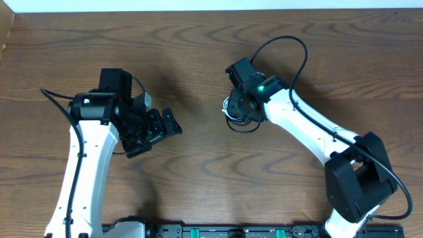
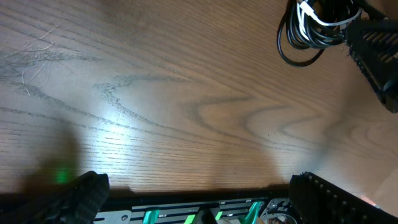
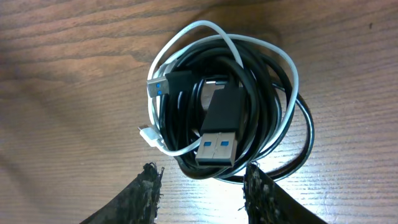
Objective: Untangle cables
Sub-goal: 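Reach the right gripper to the cable coil and grasp the black cable, then lift the black cable with the right gripper and pull it up-right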
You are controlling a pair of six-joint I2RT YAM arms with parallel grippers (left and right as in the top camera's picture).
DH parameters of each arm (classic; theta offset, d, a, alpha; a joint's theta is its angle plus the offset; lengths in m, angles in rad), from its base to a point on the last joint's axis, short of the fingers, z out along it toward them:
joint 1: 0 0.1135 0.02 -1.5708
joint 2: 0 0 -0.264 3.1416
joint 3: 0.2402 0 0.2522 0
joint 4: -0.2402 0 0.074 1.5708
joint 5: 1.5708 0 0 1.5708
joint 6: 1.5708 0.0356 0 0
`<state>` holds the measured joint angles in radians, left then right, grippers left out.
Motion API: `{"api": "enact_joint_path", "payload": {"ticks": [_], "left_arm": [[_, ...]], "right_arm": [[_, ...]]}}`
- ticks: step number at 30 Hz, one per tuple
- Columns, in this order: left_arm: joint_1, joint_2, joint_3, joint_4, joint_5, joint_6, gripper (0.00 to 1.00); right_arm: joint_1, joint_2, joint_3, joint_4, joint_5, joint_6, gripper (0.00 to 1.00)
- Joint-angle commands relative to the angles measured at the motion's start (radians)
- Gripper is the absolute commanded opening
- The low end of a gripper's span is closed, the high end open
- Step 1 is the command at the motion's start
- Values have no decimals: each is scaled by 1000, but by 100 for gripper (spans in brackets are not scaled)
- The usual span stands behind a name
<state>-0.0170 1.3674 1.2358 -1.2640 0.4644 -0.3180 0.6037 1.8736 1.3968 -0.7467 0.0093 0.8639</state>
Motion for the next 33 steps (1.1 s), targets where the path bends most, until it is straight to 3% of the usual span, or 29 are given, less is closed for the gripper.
{"api": "enact_joint_path", "payload": {"ticks": [1,9,16,22,28,33], "left_arm": [[-2,0,12,-4,-6,2,98],[-2,0,12,-4,-6,2,98],[-2,0,12,-4,-6,2,98],[-2,0,12,-4,-6,2,98],[-2,0,12,-4,-6,2,98],[-2,0,12,-4,-6,2,98]], "right_arm": [[24,12,-15,-2,83,57,43],[35,45,-32,61,128,93,45],[30,45,-32,101,148,89,40],[28,45,-32,100,149,62,18],[28,38,-23,100,149,-13,4],[28,-33,-16,96,149,-77,2]]}}
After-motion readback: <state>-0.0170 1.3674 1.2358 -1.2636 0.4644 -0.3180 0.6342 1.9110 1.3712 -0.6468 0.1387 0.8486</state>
